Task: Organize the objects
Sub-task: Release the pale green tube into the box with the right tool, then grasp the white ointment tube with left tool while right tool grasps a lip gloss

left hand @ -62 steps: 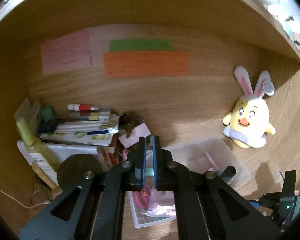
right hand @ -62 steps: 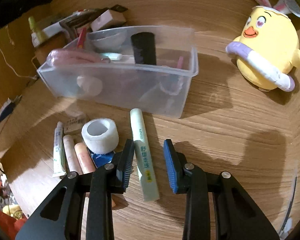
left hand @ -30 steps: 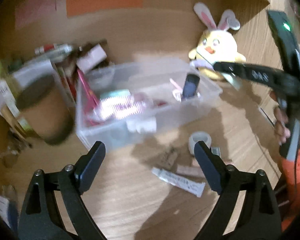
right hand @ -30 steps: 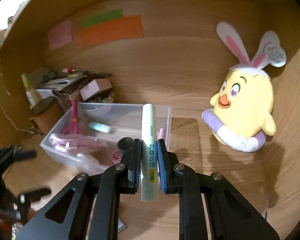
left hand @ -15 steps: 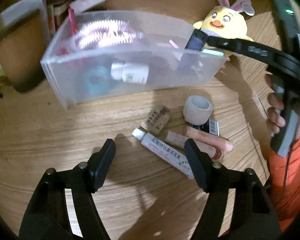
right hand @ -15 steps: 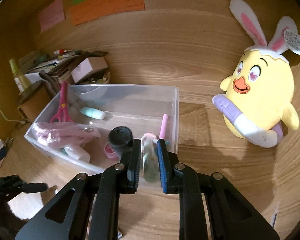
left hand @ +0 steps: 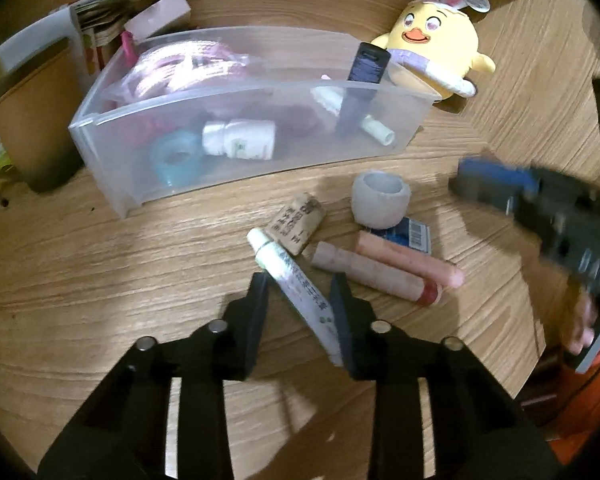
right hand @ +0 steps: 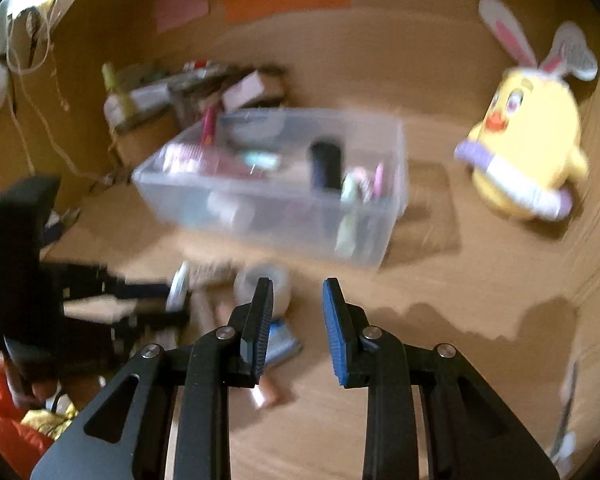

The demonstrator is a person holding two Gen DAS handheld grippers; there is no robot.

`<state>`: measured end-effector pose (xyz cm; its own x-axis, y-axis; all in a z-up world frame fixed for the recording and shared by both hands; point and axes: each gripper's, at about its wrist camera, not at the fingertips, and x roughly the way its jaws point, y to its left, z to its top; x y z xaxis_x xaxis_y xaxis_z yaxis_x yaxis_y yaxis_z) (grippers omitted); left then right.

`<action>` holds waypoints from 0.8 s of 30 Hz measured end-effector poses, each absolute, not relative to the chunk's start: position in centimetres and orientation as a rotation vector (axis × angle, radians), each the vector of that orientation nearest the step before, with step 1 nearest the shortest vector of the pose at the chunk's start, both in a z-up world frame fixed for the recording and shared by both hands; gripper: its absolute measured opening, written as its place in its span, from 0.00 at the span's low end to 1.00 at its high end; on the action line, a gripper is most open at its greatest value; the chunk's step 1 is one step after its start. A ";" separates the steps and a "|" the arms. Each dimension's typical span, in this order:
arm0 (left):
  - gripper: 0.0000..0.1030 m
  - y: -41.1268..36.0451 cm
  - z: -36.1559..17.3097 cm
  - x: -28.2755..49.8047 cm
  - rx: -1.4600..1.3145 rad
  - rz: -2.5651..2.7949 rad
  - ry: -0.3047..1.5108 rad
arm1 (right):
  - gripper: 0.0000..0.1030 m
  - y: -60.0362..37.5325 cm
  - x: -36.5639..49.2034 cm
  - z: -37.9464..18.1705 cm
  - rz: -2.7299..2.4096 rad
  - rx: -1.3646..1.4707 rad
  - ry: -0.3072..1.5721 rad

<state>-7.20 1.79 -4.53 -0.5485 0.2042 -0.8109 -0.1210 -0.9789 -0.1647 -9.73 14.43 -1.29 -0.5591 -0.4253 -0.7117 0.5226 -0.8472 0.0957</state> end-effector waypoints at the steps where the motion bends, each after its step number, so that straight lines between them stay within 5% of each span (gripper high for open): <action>1: 0.26 1.5 -4.6 -7.1 -1.385 2.612 -0.131 | 0.23 14.1 -9.2 -2.1 -2.359 1.057 0.183; 15: 0.25 0.1 -4.6 -6.6 -1.400 2.651 -0.115 | 0.22 11.1 -6.7 -5.1 -2.265 1.080 0.306; 19: 0.25 0.7 -4.7 -7.3 -1.382 2.676 -0.093 | 0.14 9.9 -6.9 -5.6 -2.250 1.100 0.344; 24: 0.15 0.2 -4.7 -7.1 -1.362 2.689 -0.112 | 0.14 10.1 -6.6 -5.2 -2.284 1.079 0.348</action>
<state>-7.07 0.21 -4.68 -0.5863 0.1446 -0.7971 -0.0776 -0.9894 -0.1224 -6.60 10.09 -5.23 -0.5020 -0.3941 -0.7698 0.6053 -0.7959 0.0128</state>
